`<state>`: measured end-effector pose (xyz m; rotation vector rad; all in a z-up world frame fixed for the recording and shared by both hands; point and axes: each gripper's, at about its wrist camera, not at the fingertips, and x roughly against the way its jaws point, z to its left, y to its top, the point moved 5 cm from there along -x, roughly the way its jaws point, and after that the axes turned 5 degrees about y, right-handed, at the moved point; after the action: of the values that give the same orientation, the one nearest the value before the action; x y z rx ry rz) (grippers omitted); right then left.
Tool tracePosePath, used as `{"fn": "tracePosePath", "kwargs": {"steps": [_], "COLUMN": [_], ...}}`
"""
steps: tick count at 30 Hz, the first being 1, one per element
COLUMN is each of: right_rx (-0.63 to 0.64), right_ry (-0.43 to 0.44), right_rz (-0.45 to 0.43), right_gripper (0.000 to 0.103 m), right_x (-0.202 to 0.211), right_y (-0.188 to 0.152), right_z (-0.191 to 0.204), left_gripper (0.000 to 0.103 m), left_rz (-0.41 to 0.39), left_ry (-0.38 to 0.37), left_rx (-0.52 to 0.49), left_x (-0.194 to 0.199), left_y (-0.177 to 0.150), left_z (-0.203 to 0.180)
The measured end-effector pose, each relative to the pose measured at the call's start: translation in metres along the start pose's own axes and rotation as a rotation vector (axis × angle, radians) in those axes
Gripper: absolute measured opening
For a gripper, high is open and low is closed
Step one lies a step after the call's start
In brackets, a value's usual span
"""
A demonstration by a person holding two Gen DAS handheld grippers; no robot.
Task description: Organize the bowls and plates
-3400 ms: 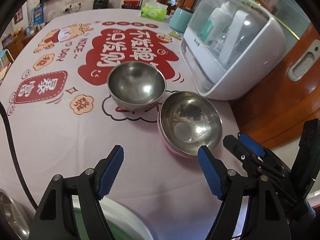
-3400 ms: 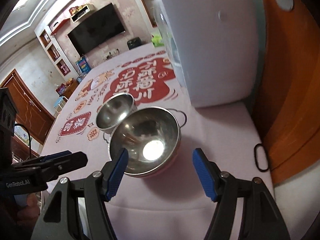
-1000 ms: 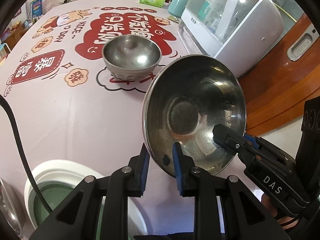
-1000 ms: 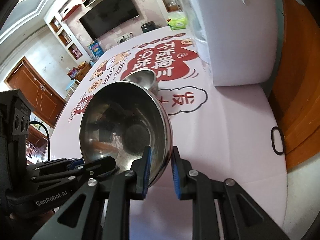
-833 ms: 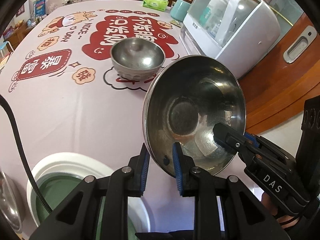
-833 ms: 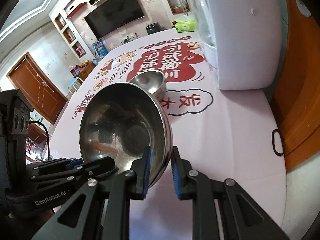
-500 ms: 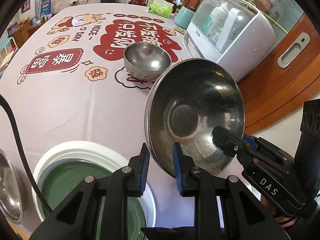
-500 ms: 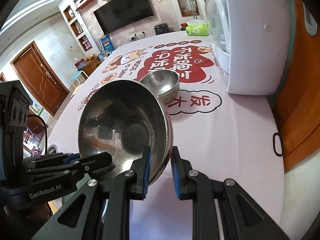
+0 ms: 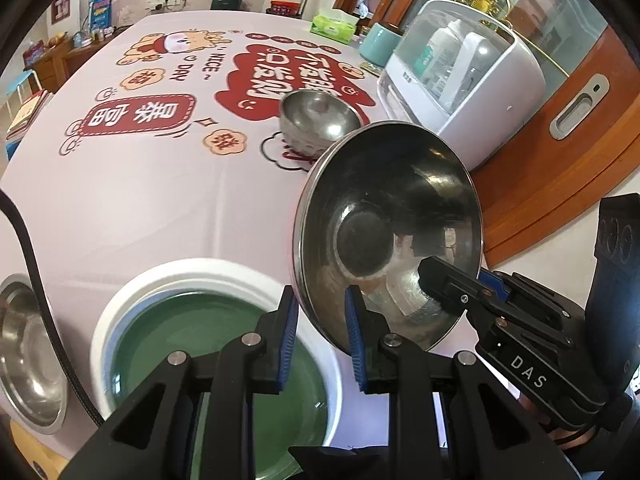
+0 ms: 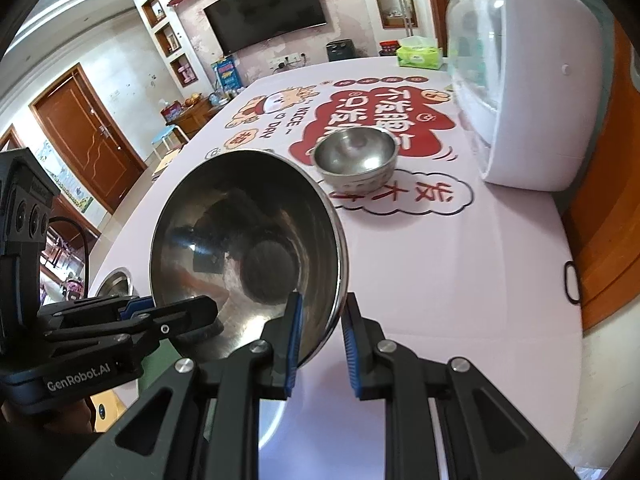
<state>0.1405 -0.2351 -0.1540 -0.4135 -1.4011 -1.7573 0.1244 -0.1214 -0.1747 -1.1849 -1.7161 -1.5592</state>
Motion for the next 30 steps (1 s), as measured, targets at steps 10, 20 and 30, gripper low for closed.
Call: {"fn": "tracePosePath", "kwargs": {"steps": [10, 20, 30], "right_rx": [0.030, 0.060, 0.112], "right_ry": [0.043, 0.096, 0.157], "right_rz": [0.042, 0.077, 0.111], "right_gripper": [0.020, 0.020, 0.022], "right_x": [-0.017, -0.038, -0.064], "right_y": [-0.007, -0.012, -0.014], "right_z": [0.052, 0.110, 0.171], "left_gripper": [0.021, 0.022, 0.022], "left_rz": [0.013, 0.017, 0.006], "left_ry": [0.016, 0.056, 0.110], "left_rx": [0.050, 0.094, 0.144], "left_x": [0.025, 0.053, 0.080], "left_y": [-0.017, -0.033, -0.043], "left_z": [0.049, 0.105, 0.165]}}
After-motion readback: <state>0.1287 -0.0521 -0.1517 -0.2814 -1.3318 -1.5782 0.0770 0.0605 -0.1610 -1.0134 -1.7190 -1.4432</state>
